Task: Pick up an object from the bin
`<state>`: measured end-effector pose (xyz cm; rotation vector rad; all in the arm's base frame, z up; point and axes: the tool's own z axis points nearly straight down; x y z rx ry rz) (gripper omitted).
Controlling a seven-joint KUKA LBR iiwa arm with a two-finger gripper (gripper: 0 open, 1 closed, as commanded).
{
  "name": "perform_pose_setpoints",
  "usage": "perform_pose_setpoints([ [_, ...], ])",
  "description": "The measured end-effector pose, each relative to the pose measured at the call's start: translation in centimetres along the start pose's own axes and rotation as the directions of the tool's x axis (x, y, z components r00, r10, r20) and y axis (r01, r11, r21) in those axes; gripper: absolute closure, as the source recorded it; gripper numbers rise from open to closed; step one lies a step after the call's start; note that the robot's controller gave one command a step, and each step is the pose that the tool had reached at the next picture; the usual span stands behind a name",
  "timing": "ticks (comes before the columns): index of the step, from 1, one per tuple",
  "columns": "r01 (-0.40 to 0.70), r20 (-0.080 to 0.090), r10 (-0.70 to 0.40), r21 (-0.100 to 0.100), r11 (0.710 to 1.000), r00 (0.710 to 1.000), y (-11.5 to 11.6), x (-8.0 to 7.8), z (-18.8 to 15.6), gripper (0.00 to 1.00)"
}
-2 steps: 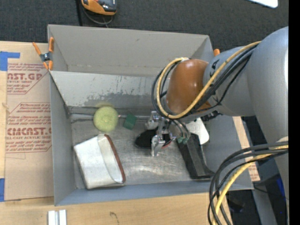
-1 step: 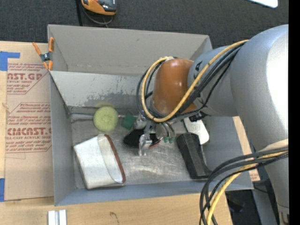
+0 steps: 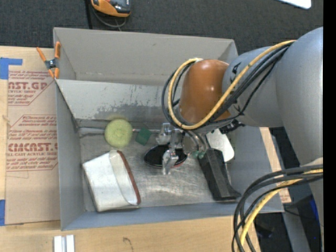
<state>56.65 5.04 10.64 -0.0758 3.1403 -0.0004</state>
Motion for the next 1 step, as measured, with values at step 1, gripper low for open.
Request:
perform_pose_setpoints([
  [1,0.222,-0.001,-0.222,-0.001,0.975,0.975,0.14,-0.49,-21.43,1.0],
])
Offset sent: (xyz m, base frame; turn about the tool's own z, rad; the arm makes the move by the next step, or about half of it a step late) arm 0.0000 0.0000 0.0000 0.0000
